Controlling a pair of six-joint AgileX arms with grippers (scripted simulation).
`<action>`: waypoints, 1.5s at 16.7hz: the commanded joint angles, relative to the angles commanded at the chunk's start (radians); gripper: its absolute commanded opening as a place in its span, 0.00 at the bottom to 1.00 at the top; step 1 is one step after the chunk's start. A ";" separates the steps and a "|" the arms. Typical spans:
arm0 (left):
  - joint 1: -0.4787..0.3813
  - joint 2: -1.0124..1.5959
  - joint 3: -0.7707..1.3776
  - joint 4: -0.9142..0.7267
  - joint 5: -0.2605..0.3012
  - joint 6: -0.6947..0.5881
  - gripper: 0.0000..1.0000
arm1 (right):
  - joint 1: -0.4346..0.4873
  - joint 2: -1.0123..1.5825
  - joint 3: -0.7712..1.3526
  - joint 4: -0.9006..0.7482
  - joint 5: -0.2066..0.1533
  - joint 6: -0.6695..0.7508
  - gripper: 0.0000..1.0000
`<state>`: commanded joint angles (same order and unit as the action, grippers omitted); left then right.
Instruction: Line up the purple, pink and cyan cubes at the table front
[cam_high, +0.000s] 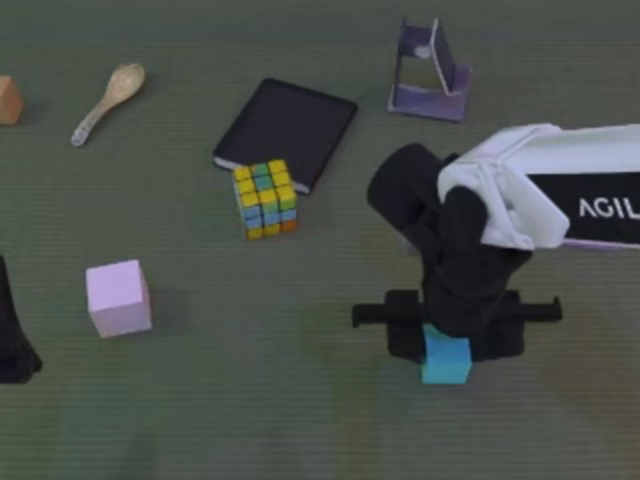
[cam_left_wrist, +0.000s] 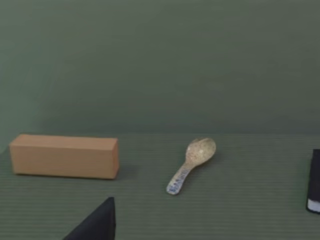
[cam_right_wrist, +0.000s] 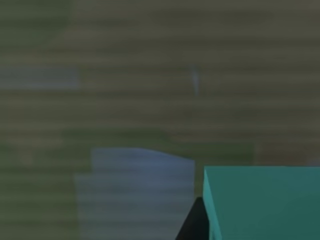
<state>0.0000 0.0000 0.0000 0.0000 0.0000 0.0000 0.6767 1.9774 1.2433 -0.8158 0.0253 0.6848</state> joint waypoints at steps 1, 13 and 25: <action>0.000 0.000 0.000 0.000 0.000 0.000 1.00 | 0.000 0.000 0.000 0.000 0.000 0.000 0.23; 0.000 0.000 0.000 0.000 0.000 0.000 1.00 | 0.000 0.000 0.000 0.000 0.000 0.000 1.00; 0.000 0.000 0.000 0.000 0.000 0.000 1.00 | 0.005 -0.040 0.073 -0.116 0.002 0.003 1.00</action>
<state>0.0000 0.0000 0.0000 0.0000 0.0000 0.0000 0.6818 1.9370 1.3162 -0.9322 0.0270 0.6879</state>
